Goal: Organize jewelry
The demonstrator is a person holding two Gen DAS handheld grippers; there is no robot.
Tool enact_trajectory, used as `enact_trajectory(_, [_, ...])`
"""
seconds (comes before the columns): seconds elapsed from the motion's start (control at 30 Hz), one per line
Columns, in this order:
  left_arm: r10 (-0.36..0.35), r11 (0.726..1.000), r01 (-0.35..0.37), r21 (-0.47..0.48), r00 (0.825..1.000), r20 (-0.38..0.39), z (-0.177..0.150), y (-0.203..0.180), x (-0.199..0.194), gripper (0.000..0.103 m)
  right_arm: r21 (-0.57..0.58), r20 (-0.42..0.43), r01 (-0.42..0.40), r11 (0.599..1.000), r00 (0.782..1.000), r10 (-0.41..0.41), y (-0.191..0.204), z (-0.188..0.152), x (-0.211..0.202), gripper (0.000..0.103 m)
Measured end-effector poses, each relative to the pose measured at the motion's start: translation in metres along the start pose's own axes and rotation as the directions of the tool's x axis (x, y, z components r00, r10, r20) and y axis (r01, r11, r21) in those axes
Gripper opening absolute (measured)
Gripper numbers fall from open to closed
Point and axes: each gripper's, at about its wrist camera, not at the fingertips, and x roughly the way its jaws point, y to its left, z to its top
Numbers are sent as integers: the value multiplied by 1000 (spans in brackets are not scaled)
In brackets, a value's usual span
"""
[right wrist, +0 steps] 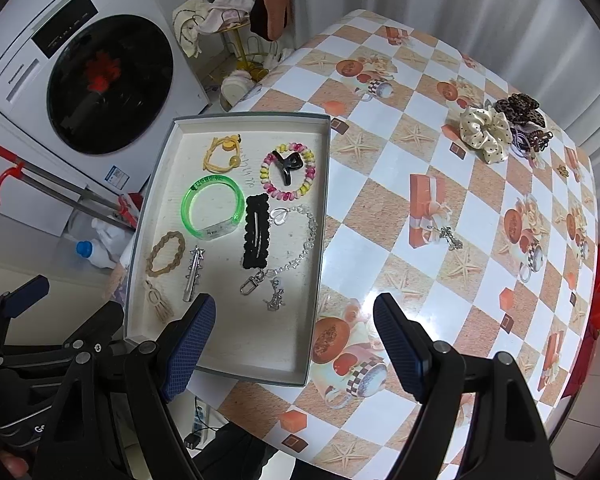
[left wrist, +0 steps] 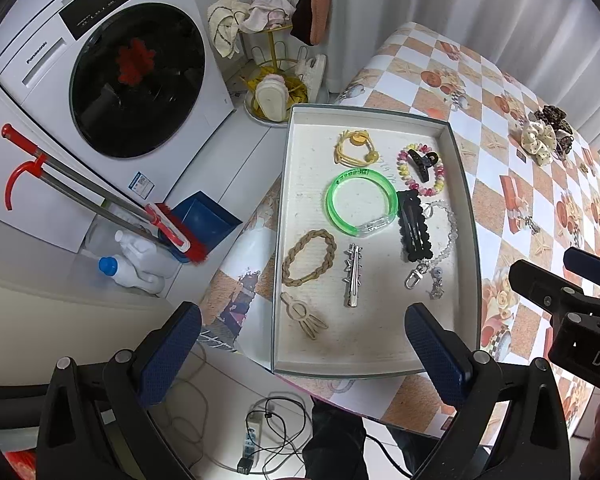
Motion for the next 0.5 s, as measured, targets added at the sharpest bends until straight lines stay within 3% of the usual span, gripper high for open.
enact_trajectory(0.5, [-1,1000,1,2,1000,0,0,1,-1,103,-4,0,-4,1000,1000,4,2,1,0,83])
